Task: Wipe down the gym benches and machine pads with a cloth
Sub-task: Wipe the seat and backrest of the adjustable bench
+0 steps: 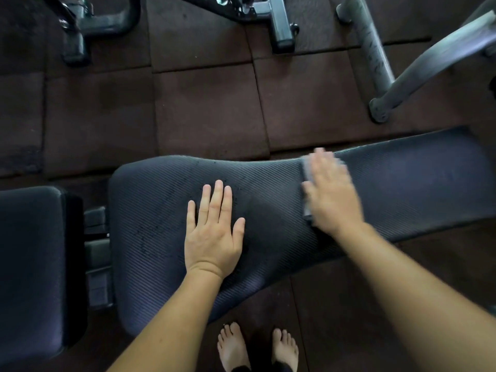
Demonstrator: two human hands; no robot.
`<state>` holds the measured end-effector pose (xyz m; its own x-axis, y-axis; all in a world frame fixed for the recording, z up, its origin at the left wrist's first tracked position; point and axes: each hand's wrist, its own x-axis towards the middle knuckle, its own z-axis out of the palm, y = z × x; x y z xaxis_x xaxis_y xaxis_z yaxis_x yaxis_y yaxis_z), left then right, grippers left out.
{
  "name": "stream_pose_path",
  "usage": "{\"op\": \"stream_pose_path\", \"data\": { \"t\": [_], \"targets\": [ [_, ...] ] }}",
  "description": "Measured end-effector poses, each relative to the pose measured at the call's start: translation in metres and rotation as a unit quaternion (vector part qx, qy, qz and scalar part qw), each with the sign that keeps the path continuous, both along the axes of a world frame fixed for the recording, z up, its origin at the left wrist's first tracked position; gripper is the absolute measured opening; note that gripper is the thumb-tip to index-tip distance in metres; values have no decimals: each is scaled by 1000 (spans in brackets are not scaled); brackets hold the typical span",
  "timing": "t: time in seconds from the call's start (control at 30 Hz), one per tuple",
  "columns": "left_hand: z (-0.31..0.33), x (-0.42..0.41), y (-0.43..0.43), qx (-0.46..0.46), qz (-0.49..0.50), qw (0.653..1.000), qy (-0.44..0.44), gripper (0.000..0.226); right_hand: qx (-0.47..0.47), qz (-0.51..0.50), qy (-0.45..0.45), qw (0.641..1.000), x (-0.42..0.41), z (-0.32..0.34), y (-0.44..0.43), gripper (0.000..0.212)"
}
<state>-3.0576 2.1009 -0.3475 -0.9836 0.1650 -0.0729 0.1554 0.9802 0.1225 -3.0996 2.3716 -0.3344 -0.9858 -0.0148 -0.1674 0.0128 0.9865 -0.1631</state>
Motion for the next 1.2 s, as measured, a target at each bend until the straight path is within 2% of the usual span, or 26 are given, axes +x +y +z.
{"op": "stream_pose_path", "data": {
  "t": [0.07, 0.17, 0.33, 0.47, 0.6, 0.73, 0.8, 0.93, 1.0, 1.07, 1.2],
  "targets": [
    [0, -1, 0, 1, 0, 1000, 0, 69, -4, -82, -20, 996, 3, 5, 33, 73],
    [0, -1, 1, -6, 0, 1000, -5, 69, -3, -140, -11, 990, -7, 6, -4, 76],
    [3, -1, 1, -11, 0, 1000, -21, 69, -28, 17, -1, 999, -3, 1, -93, 71],
    [12, -3, -1, 8, -10, 998, -64, 72, -16, 66, -7, 998, 9, 2, -57, 70],
    [24, -5, -26, 45, -18, 997, -66, 72, 4, -76, -9, 997, 16, 3, -5, 75],
    [21, -4, -91, 7, -4, 999, -46, 72, -5, -171, -2, 985, 0, 7, -61, 73],
    [16, -4, -113, -2, -10, 999, -47, 71, -14, -128, 11, 992, -6, 8, -112, 68],
    [10, -1, -115, -14, -12, 999, -33, 69, -40, 32, 16, 999, -2, 6, -198, 69],
    [8, -1, -115, -13, -11, 1000, -23, 69, -45, 97, -4, 994, -2, 7, -190, 70],
    [7, -1, -116, -8, -13, 1000, -17, 68, -23, 99, -8, 995, -1, 4, -150, 70],
    [6, -1, -115, -6, -18, 1000, -13, 69, -5, -63, -13, 998, 21, 5, -72, 71]
  ]
}}
